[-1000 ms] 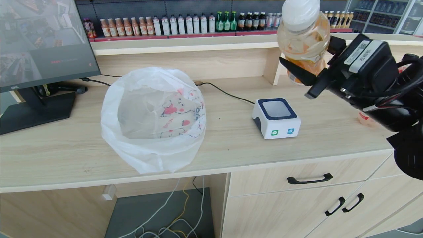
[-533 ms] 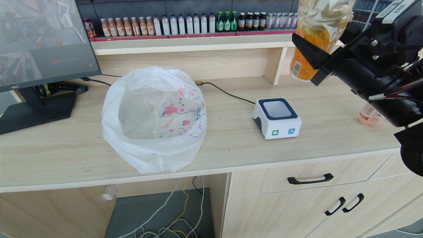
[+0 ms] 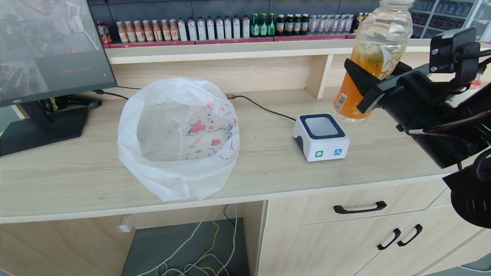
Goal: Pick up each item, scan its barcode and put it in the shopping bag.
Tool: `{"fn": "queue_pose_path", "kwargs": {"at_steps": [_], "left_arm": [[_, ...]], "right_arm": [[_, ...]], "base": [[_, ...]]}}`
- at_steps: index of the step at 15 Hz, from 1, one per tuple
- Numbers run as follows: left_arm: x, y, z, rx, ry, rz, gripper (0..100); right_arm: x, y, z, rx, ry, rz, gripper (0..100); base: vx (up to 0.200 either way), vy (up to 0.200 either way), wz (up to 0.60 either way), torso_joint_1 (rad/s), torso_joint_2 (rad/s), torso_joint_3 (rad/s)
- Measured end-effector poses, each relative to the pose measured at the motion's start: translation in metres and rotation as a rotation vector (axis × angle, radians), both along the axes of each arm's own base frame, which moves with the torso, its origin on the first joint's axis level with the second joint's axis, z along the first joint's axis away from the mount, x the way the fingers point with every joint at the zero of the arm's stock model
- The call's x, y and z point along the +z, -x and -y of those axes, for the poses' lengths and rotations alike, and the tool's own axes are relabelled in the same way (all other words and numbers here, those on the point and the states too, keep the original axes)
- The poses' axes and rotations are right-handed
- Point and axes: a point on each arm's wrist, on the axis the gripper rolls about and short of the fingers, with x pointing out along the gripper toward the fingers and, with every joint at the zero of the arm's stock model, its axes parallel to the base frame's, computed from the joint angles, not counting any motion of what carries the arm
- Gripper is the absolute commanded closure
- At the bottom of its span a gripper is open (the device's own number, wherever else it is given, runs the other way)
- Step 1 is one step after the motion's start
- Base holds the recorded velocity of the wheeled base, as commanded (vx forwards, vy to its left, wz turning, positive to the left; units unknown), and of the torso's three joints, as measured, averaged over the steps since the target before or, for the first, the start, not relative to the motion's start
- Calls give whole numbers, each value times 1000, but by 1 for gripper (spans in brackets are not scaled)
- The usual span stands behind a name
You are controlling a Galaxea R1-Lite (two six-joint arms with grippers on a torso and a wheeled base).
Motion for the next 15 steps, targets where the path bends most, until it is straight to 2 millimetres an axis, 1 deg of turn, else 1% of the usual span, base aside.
{"fn": "queue_pose_path", "kwargs": {"at_steps": [1, 4, 6, 8, 15], "left_arm": [[0, 0, 0, 0, 0, 0, 0], [0, 0, 0, 0, 1, -1, 0], [0, 0, 0, 0, 2, 0, 0], [0, 0, 0, 0, 4, 0, 0], [0, 0, 0, 0, 0, 0, 0]], "right_arm": [[-3, -2, 0, -20, -55, -10, 100], [-16, -3, -9, -20, -67, -48, 100], [-18, 0, -16, -44, -109, -56, 100], [-19, 1, -22, -33, -121, -60, 100], [-12, -9, -30, -14, -154, -27, 100]], "base": [[0, 0, 0, 0, 0, 0], [0, 0, 0, 0, 0, 0], [0, 0, 0, 0, 0, 0], [0, 0, 0, 0, 0, 0], [0, 200, 0, 5, 0, 3]]}}
